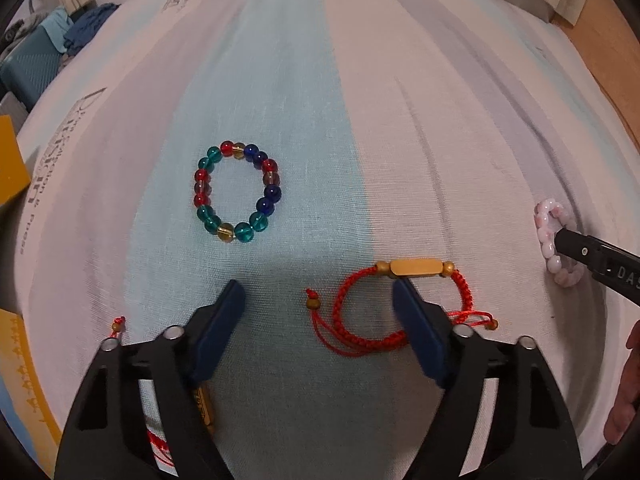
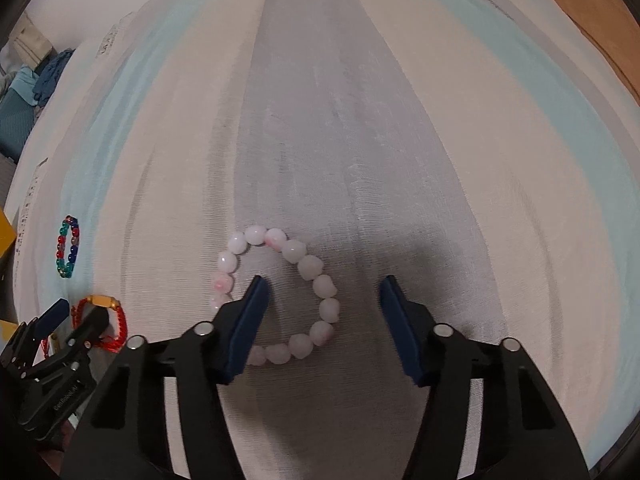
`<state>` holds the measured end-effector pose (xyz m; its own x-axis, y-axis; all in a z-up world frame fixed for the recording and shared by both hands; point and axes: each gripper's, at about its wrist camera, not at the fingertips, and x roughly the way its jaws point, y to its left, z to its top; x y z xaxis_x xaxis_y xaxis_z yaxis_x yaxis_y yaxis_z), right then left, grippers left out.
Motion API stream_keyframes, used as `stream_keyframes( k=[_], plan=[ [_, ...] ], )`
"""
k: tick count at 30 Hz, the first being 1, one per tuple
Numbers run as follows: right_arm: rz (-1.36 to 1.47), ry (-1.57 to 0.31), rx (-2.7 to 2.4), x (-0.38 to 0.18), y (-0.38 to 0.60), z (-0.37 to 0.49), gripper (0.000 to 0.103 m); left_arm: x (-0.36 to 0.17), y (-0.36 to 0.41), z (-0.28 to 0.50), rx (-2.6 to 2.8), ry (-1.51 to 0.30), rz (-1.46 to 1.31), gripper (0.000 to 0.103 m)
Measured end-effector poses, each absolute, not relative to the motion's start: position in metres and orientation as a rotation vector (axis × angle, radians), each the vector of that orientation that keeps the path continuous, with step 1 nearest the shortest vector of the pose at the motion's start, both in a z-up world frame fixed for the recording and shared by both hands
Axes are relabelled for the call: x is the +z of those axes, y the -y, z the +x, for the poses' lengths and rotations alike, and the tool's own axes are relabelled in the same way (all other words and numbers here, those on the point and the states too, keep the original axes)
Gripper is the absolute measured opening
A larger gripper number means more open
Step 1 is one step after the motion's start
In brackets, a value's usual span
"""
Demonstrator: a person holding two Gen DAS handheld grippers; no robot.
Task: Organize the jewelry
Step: 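Close left tool on red cord bracelet while right tool closes on pink-white bracelet, then carry red cord bracelet in left tool into box while right tool carries pink-white bracelet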
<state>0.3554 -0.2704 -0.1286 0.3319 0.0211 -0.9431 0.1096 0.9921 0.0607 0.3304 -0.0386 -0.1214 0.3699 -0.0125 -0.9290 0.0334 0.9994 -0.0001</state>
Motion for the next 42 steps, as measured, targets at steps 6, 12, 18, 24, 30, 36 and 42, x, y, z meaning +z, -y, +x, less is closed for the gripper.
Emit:
stream_keyframes(
  k=[6,12,18,24,30,36,42],
  plan=[
    [0.102,-1.234,-0.083,-0.13,0.274,0.353,0.033,-0.12,0.036,0.327,-0.043,-1.193,0.024,0.05],
    [0.101,-1.227,-0.098,-0.129,0.276,0.352,0.02,-0.118,0.028,0.325,-0.059,-1.196,0.019,0.03],
    [0.115,-1.201,-0.104,-0.124,0.275,0.348,0.01,-0.114,0.021,0.327,-0.083,-1.197,0.006,0.009],
    [0.127,-1.18,-0.077,-0.115,0.274,0.34,0.01,-0.108,0.014,0.328,-0.09,-1.196,-0.007,0.008],
    [0.152,-1.146,-0.044,-0.099,0.273,0.328,0.01,-0.096,0.009,0.325,-0.091,-1.175,-0.009,0.008],
    [0.158,-1.112,-0.029,-0.085,0.274,0.325,0.01,-0.085,0.001,0.321,-0.086,-1.154,-0.019,0.008],
    [0.151,-1.088,-0.016,-0.075,0.27,0.322,0.01,-0.073,0.0,0.322,-0.081,-1.135,-0.023,0.008]
  ],
)
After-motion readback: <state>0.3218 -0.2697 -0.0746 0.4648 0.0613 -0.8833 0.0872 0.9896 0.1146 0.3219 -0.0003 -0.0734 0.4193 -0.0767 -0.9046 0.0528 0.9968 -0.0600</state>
